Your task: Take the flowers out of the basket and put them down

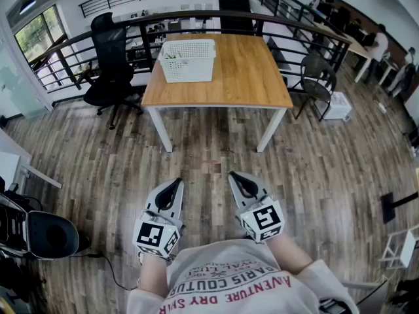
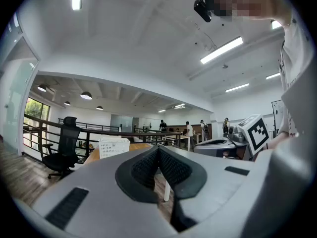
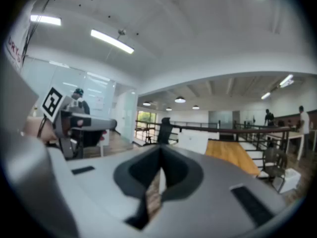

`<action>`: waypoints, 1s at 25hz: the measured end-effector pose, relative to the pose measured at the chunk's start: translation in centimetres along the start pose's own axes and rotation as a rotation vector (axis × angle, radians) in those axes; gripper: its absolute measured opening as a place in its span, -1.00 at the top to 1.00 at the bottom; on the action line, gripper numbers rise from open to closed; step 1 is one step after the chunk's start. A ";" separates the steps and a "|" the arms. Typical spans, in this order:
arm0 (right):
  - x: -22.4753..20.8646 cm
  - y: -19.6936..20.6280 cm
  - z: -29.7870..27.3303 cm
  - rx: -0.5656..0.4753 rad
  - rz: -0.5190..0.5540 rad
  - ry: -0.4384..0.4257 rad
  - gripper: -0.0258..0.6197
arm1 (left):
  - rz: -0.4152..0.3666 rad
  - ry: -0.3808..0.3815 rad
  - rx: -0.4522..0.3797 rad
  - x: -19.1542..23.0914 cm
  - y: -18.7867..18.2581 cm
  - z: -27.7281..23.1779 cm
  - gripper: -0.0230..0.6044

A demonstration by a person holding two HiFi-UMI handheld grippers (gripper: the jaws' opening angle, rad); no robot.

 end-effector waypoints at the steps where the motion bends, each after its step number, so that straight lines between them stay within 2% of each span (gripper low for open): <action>1: -0.1 -0.1 0.0 0.000 0.001 -0.001 0.83 | 0.002 -0.002 0.002 0.0 0.0 -0.1 0.86; 14: -0.5 0.4 -0.2 0.013 -0.011 0.017 0.83 | 0.026 -0.002 0.017 -0.2 0.4 -0.7 0.86; 21: -1.8 2.4 -1.2 0.073 -0.065 0.023 0.83 | 0.087 -0.024 0.044 0.7 2.0 -1.8 0.86; 25: -3.9 3.9 -3.5 0.113 -0.075 0.002 0.83 | 0.081 -0.040 0.054 1.8 2.8 -4.2 0.86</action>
Point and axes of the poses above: the fingertips, and each gripper's own axes: z backward along the fingers, x to its left, y out of its underside, the point moved 1 cm from there along z, backward along the fingers, and after that the axes turned 2 degrees about x, right-handed, at the moved point
